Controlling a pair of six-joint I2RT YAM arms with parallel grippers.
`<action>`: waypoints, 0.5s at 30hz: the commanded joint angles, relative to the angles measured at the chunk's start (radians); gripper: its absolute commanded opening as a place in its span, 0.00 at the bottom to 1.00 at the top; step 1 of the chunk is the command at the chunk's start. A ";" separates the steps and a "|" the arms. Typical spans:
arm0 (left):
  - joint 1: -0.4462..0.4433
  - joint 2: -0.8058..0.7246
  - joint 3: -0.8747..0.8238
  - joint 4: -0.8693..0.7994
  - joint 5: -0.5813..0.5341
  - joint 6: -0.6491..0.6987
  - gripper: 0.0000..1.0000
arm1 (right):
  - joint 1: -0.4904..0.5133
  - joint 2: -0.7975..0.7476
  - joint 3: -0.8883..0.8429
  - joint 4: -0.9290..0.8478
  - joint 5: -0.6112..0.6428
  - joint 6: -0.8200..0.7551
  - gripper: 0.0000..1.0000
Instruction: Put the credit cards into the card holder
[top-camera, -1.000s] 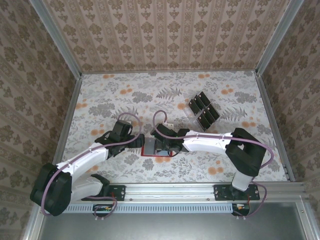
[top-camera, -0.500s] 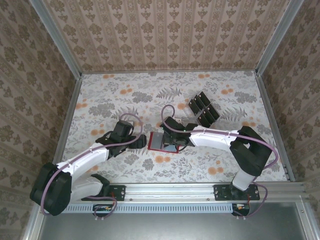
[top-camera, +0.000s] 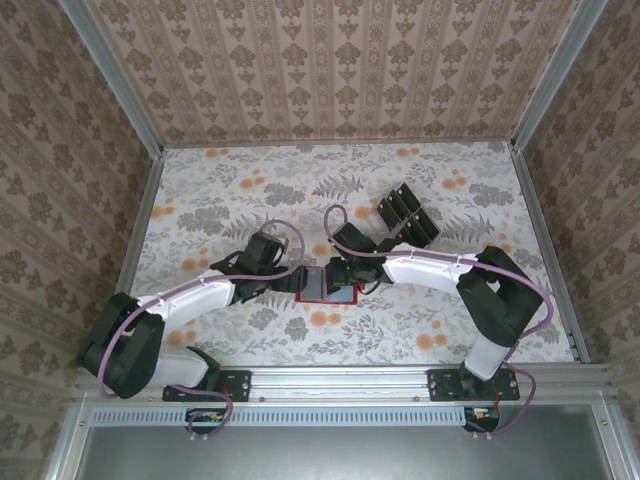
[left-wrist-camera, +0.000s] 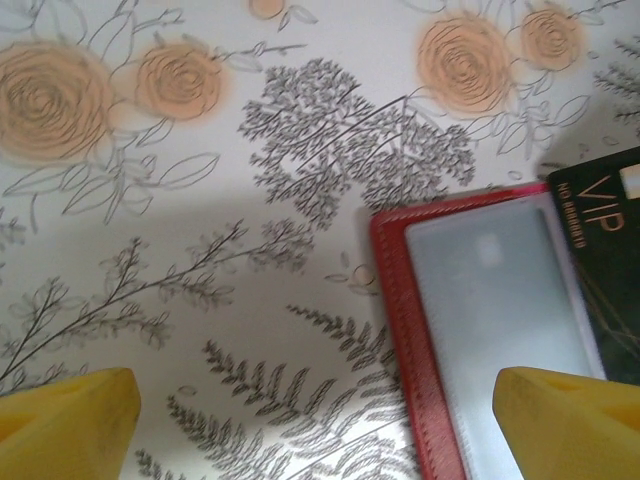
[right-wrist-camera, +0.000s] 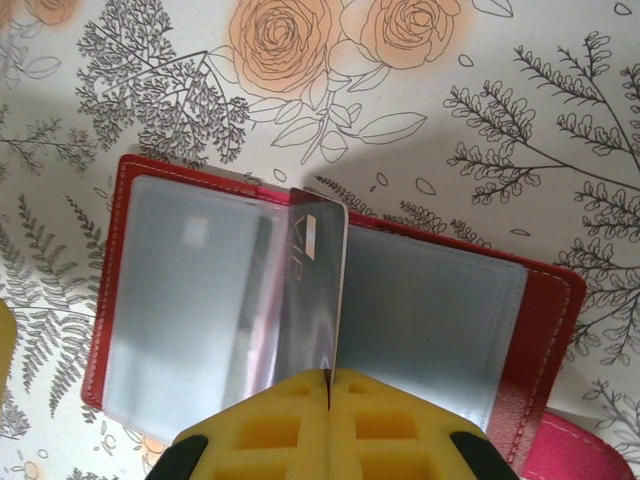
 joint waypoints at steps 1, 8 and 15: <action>-0.012 0.022 0.034 0.013 0.012 0.036 1.00 | -0.022 0.045 0.014 -0.046 -0.039 -0.067 0.00; -0.031 0.057 0.038 0.030 0.008 0.050 1.00 | -0.031 0.067 0.045 -0.067 -0.064 -0.089 0.00; -0.068 0.064 0.036 0.029 -0.022 0.074 1.00 | -0.031 0.069 0.038 -0.051 -0.075 -0.068 0.00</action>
